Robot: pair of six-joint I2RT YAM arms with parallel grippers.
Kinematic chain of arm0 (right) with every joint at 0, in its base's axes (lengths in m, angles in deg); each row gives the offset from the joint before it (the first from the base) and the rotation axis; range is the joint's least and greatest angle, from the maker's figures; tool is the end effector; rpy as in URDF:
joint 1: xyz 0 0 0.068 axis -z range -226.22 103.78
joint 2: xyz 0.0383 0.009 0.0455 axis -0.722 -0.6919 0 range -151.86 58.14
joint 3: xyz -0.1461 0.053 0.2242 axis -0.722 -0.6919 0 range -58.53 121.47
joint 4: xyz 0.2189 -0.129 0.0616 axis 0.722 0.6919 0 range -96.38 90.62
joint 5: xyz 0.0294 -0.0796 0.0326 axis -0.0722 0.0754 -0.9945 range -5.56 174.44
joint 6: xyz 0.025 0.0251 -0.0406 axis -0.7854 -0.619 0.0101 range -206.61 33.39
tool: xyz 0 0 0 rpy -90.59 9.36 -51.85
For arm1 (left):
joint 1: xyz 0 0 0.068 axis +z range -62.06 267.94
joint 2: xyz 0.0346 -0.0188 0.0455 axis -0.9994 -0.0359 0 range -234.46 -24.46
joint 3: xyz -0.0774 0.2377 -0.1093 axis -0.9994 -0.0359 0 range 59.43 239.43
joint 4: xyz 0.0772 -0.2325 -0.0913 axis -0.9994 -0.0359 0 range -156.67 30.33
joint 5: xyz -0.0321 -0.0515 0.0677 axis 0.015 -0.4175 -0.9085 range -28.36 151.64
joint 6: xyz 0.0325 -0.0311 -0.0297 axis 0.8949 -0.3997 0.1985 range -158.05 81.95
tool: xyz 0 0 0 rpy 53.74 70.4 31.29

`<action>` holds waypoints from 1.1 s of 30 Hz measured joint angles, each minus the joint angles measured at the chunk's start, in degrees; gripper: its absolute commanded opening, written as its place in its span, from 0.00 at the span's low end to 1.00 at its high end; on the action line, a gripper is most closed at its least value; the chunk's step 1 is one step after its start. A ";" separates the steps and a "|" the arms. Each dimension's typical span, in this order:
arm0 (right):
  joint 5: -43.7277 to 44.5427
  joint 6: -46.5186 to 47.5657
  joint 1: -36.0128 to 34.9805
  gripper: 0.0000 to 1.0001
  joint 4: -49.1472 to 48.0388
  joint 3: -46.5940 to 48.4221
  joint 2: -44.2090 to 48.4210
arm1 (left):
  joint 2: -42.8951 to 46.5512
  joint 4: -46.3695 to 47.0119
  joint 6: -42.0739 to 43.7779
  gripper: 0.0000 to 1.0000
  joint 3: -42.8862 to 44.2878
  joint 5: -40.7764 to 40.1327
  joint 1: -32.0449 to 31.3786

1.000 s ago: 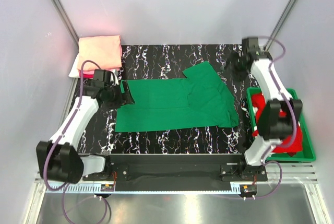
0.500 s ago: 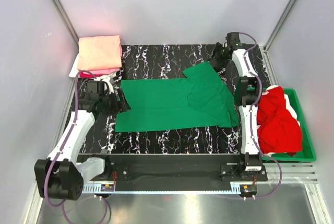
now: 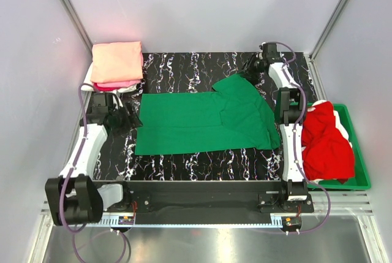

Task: Fold and stack the t-shirts
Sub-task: Fold the tshirt

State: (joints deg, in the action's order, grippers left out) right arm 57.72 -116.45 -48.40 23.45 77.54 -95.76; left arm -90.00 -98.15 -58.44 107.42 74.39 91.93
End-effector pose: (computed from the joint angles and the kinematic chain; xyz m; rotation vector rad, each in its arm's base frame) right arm 0.5789 0.0381 0.1336 0.3648 2.4176 0.8158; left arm 0.2232 0.0077 0.2469 -0.4548 2.5195 -0.3945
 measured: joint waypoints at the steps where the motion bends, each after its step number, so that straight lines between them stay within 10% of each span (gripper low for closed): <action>1: -0.17 -0.02 -0.09 0.30 -0.26 -0.37 0.07 | -1.36 0.42 -0.44 0.72 0.35 -0.20 0.59; 6: -0.96 0.11 -0.22 0.00 -0.98 -2.21 0.24 | -11.23 2.71 -2.80 0.72 5.55 -0.79 0.70; 20: -0.92 1.73 -0.39 0.00 -2.73 -10.69 5.44 | -44.70 7.82 -5.38 0.64 31.91 -5.07 0.72; 33: 0.17 1.66 -0.48 0.00 -6.93 -31.52 23.50 | -56.63 9.77 -7.21 0.52 42.45 -5.60 -1.90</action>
State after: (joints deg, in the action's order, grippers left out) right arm 57.89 -114.79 -48.88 16.52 46.03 -72.27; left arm -146.63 -88.38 -65.65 149.87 68.80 90.03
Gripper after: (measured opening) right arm 0.010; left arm 0.563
